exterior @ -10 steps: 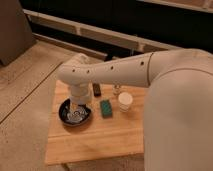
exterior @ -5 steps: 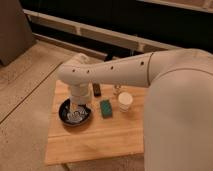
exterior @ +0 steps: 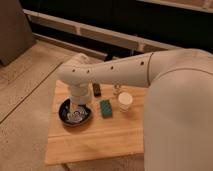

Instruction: Pick up the ceramic cup

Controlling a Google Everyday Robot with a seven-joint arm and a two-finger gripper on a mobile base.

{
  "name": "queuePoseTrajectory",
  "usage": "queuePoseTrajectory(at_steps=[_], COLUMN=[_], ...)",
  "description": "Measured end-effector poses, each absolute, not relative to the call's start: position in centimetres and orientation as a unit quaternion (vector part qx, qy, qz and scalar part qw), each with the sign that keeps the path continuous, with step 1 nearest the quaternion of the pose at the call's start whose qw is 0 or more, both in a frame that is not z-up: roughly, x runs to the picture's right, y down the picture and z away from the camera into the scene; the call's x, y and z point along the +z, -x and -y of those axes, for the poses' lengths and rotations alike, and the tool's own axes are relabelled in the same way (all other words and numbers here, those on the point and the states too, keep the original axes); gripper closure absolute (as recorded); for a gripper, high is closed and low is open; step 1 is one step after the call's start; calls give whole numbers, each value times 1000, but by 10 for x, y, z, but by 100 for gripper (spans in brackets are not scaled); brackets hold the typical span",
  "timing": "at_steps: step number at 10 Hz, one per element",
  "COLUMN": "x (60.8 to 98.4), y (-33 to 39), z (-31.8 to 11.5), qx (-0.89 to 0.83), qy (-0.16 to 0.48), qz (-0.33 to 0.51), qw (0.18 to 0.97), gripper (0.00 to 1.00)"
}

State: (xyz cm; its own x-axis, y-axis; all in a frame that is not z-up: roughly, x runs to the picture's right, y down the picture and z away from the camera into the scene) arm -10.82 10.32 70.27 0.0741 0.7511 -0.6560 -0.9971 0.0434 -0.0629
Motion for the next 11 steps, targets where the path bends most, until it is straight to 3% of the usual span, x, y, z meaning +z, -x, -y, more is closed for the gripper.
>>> queuePoseTrajectory(at_steps=[7, 11], x=[703, 713], y=[108, 112], z=[-103, -78], qx=[639, 646], qy=[263, 200], qz=[-232, -181], qw=[685, 714], gripper=[35, 35])
